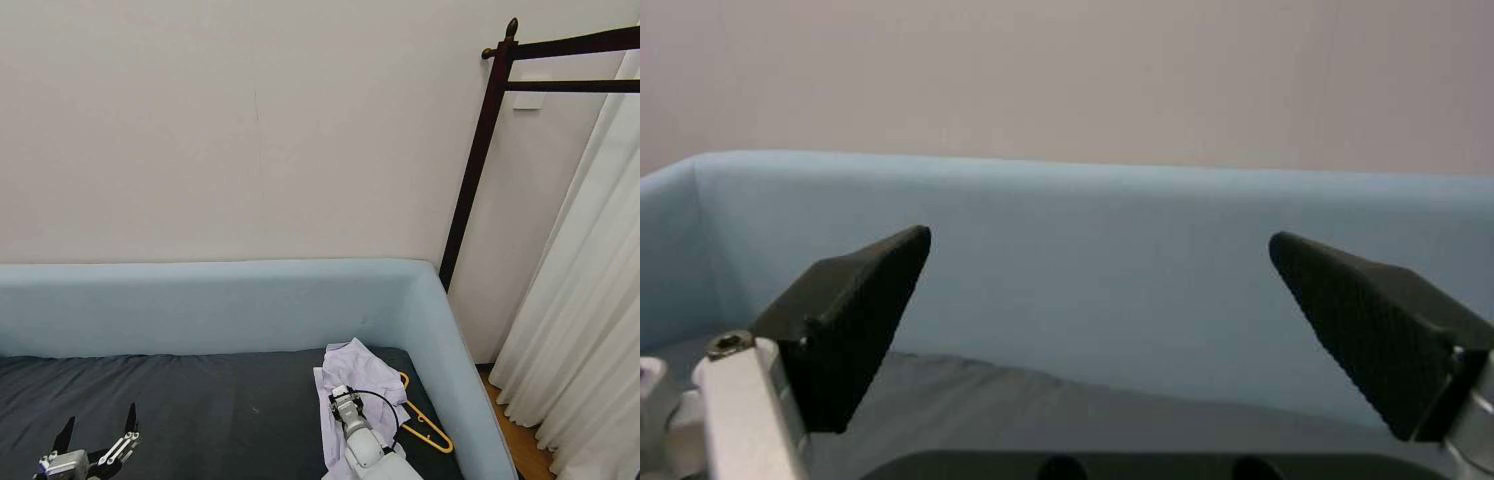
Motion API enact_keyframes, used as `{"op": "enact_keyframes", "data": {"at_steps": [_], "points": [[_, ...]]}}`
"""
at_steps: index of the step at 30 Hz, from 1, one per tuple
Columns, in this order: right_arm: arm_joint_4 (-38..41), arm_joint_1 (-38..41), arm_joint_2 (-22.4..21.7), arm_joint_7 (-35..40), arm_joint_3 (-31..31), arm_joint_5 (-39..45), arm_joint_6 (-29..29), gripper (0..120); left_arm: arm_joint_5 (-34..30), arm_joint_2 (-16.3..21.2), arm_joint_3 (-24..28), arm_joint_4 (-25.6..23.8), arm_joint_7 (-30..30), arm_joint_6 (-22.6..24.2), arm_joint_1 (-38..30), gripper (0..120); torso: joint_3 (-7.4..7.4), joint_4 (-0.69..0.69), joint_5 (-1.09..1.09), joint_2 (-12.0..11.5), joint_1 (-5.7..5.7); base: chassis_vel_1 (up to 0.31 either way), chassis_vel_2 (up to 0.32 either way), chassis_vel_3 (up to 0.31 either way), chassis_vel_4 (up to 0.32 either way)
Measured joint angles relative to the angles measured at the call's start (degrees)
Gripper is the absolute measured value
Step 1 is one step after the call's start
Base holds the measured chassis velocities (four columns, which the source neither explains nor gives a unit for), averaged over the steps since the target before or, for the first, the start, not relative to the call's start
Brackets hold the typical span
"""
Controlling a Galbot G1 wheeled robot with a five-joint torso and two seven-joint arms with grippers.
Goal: Pick up the clothes from the sofa and hang them on the clothes hanger.
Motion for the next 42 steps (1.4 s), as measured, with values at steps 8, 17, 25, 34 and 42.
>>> {"op": "enact_keyframes", "data": {"at_steps": [8,17,25,34,42], "points": [[3.7,-0.7,-2.0,-1.5,-0.4,7.0,0.0,0,-0.2,0.4,0.3,0.8,0.0,-0.1,-0.6,100,0.00,-0.01,0.00,0.0,0.00,0.000,0.000,0.000,0.000],[22.3,-2.7,-6.4,-0.8,-6.1,36.5,-4.5,0,-0.5,0.8,0.7,1.1,-0.1,-0.2,-1.3,100,0.00,-0.01,-0.01,0.0,0.00,0.000,0.000,0.000,0.000],[36.7,-0.8,-8.1,-0.7,-9.5,48.3,-4.0,0,-1.1,1.1,0.7,1.0,-0.1,-0.3,-1.4,100,0.00,0.00,-0.01,0.0,0.00,0.000,0.000,0.000,0.000],[50.2,2.1,-8.3,-0.3,-11.0,54.8,-2.2,0,-2.1,1.7,0.1,0.9,-0.1,-0.7,-1.2,100,0.00,0.01,-0.01,0.0,0.00,0.000,0.000,0.000,0.000],[65.9,0.0,-14.9,5.3,-10.4,60.9,-2.3,0,-2.3,1.7,0.7,0.8,-0.1,-0.8,-1.8,100,-0.01,0.01,0.01,0.0,0.00,0.000,0.000,0.000,0.000]]}}
